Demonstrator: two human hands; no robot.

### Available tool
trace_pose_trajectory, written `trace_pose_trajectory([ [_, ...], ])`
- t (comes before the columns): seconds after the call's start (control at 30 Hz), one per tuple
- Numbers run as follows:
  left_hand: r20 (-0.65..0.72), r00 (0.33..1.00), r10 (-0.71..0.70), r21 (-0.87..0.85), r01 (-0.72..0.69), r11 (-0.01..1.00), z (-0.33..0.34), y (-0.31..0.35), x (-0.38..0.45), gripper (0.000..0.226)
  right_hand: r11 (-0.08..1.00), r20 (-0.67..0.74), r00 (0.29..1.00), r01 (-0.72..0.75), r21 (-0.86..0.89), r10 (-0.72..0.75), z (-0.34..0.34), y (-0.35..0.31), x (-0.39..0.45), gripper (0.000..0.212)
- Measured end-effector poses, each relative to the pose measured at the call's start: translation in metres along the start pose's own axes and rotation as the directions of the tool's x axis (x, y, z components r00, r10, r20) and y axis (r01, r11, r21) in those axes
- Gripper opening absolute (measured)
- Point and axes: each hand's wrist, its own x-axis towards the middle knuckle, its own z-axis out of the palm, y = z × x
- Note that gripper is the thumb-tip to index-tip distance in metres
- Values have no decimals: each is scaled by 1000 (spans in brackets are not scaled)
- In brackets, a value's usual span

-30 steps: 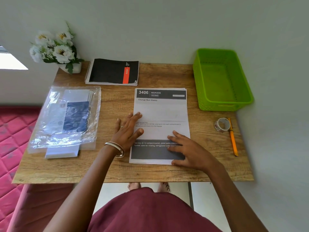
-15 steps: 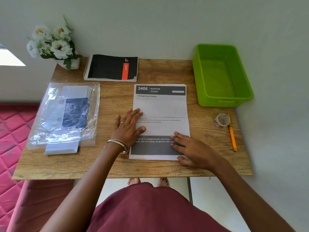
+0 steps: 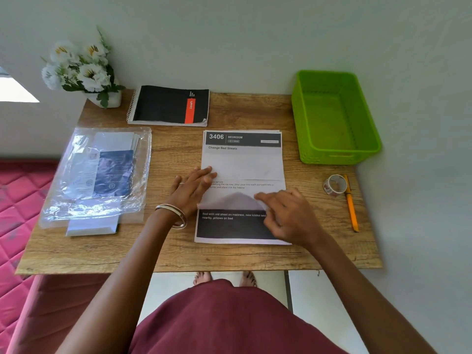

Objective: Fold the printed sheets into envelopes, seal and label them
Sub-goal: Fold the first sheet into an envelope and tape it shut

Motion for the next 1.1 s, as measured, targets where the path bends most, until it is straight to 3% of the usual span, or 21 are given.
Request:
trace_pose_trajectory([
  [0.1,22,999,-39,-110,42,993,-7,2,4,92,981,-74,979,-183,71,188,8,8,11,34],
  [0.23,15,995,-97,-280,98,955,-12,5,4,79,907,-113,910,-372,194,398,23,18,18,33],
  [0.33,45,997,-69,-22,70,997,-10,6,3,63,869,-194,850,-460,182,490,31,21,23,31],
  [0.4,8,1000,-24,135,23,991,-2,7,0,73,853,-285,816,-522,10,503,37,16,27,28],
  [0.47,-77,997,24,149,-13,989,5,8,-3,82,860,-326,831,-502,-90,451,43,5,31,23],
  [0.53,-112,993,35,117,-22,993,7,9,-3,85,909,-252,888,-411,-60,385,49,-11,35,22],
  [0.6,-106,994,29,122,-16,992,6,8,-1,82,937,-93,932,-349,33,350,56,-26,39,26],
  [0.7,-72,994,83,234,-64,970,7,6,0,61,908,107,918,-393,143,381,62,-36,43,32],
  [0.8,-33,994,99,277,-87,957,8,1,1,44,861,210,883,-461,215,420,55,-26,44,41],
  [1.0,-19,993,115,300,-104,948,5,0,0,43,788,235,838,-544,287,493,24,17,10,45],
  [1.1,-15,994,106,337,-95,937,2,3,-1,44,801,215,831,-554,227,514,16,32,-4,42],
])
